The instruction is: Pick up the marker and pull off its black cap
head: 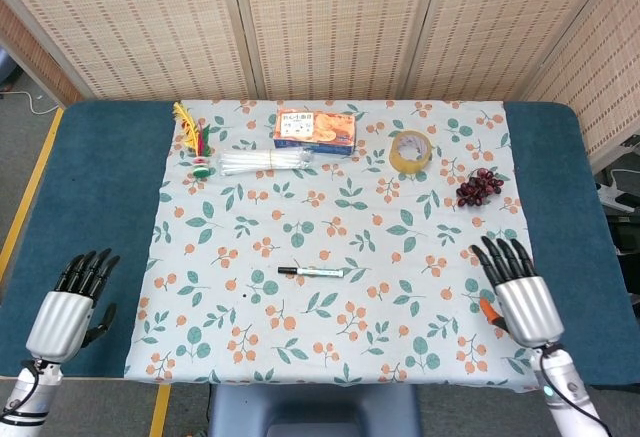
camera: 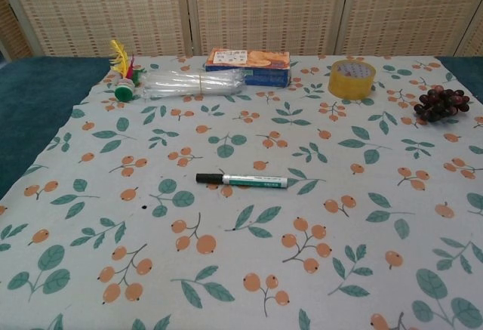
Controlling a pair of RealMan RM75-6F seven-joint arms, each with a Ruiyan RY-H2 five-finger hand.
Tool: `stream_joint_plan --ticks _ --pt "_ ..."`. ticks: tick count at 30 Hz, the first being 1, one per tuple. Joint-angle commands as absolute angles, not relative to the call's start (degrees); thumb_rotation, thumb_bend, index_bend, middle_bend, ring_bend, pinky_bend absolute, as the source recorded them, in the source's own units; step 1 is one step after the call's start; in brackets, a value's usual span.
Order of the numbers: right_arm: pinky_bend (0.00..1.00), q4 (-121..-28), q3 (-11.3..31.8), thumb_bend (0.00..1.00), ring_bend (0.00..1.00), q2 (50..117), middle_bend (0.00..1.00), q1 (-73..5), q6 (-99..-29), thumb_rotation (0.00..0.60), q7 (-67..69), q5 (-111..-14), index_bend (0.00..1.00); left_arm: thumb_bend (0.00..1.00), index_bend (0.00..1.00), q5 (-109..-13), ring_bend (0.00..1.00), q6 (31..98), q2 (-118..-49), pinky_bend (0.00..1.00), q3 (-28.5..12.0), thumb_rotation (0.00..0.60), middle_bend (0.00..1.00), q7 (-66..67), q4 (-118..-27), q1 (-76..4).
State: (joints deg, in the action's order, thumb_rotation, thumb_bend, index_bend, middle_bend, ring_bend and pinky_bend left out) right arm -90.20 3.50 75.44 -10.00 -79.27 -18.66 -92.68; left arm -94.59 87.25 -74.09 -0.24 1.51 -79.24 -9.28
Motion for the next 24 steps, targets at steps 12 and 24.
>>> stream_joint_plan --ticks 12,24 --pt "0.00 -88.03 12.92 0.18 0.00 100.02 0.24 -28.06 -60.35 0.600 -38.78 -76.71 0.29 0.46 0.00 -95.21 0.00 87.93 -71.54 0.09 0.55 0.600 0.00 -3.54 -79.74 -9.15" --pt "0.00 -77.40 15.86 0.18 0.00 110.04 0.27 -35.54 -55.60 0.600 -42.64 -68.67 0.35 0.46 0.00 -94.89 0.00 87.52 -71.10 0.09 0.65 0.600 0.00 -4.10 -79.99 -9.23"
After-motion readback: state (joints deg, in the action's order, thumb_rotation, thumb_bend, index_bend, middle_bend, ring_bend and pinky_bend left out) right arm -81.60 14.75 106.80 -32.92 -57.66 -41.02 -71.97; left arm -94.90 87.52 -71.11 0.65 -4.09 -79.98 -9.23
